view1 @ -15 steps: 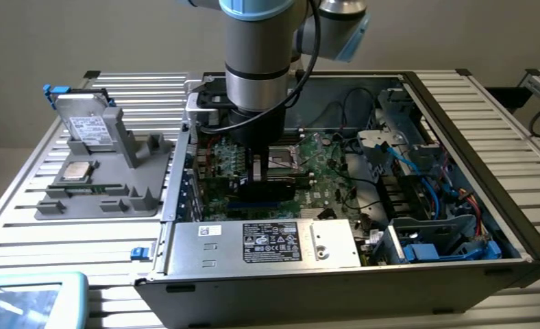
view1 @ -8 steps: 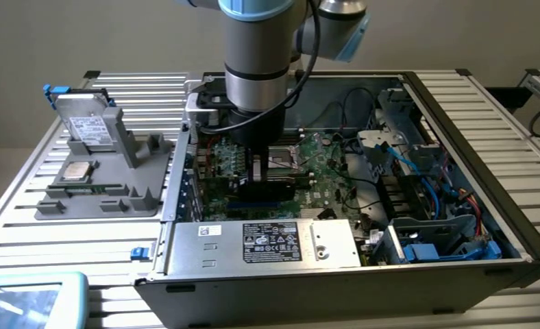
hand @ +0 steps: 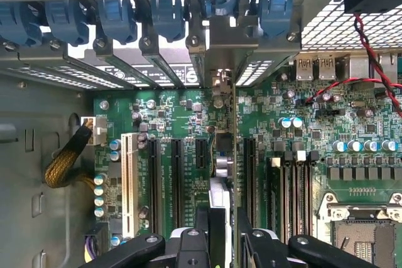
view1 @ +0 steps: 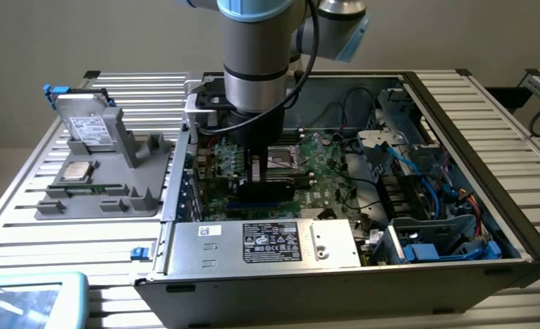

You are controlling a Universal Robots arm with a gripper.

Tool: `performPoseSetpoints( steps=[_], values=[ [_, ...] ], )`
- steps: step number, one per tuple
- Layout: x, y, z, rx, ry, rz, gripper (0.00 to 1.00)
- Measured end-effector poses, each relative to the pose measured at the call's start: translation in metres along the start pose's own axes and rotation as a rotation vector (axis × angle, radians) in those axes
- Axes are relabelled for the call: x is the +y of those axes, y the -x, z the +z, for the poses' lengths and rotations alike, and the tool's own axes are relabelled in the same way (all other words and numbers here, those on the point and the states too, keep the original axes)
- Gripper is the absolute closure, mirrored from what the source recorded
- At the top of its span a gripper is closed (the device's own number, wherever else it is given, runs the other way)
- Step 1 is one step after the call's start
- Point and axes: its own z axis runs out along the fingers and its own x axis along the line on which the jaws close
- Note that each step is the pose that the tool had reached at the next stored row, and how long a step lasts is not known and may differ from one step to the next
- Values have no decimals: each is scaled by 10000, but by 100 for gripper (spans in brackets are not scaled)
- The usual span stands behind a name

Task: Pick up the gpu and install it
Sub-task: 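Insert the gpu into the slot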

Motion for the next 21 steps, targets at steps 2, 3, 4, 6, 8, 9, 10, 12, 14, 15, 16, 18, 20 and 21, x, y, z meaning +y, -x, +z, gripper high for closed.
performPoseSetpoints(
  steps=[2,3,4,6,8,9,10,12,14,15,16,18,20,21],
  values=[
    [0,-2,-1,-1,2,0,73],
    [0,-3,0,-4,2,0,73],
    [0,-3,0,-7,2,0,73],
    [0,-8,1,-15,1,-1,73],
    [0,-10,1,-17,1,-1,73],
    [0,-10,1,-16,2,-1,73],
    [0,-9,1,-17,2,0,73],
    [0,-9,1,-17,2,-1,73],
    [1,-10,1,-16,0,-1,73],
    [1,-9,1,-17,0,-1,73],
    [1,-9,1,-17,-1,-1,73],
    [1,-9,1,-17,0,-1,73],
    [1,-9,1,-17,-1,0,73],
    [1,-9,1,-16,0,-1,73]
  ],
)
